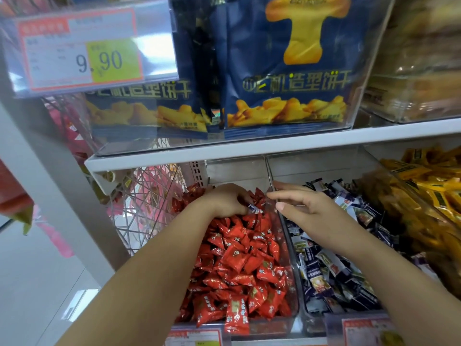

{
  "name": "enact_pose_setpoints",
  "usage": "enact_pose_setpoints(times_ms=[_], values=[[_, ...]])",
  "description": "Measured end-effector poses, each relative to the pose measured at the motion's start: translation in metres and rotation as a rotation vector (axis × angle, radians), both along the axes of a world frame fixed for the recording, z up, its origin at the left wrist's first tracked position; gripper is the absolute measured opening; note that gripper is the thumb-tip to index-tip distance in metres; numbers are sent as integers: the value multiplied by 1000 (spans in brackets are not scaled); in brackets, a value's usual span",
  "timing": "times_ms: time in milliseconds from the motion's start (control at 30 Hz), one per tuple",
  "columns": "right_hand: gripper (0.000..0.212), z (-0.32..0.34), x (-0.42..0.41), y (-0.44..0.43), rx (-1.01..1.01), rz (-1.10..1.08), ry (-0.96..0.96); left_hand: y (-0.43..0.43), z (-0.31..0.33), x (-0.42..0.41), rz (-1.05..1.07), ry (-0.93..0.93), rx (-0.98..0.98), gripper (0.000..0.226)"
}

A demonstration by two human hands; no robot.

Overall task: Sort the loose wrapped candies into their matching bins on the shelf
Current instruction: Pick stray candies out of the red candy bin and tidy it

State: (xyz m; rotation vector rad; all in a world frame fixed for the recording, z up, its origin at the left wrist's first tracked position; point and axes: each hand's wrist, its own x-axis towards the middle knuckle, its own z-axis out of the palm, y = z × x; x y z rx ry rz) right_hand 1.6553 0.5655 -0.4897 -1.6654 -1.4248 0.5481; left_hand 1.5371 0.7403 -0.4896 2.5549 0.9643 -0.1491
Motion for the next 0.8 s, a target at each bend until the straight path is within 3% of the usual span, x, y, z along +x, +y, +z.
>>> enact_pose_setpoints(times_ms=[200,333,467,667,800], values=[[22,0,-2,0,79,-88,57,-10,34,-20,129,-506,-10,8],[18,9,-11,-4,385,-390,91,-32,48,-6,63,-534,9,27],[17,10,-13,-8,465,-421,57,-34,48,7,60,-586,-109,19],[24,-2,-8,0,124,-153,-13,-18,22,3,49,-274,-28,29],[25,-2,0,5,53,-67,51,-6,11,14,56,-77,-82,48]])
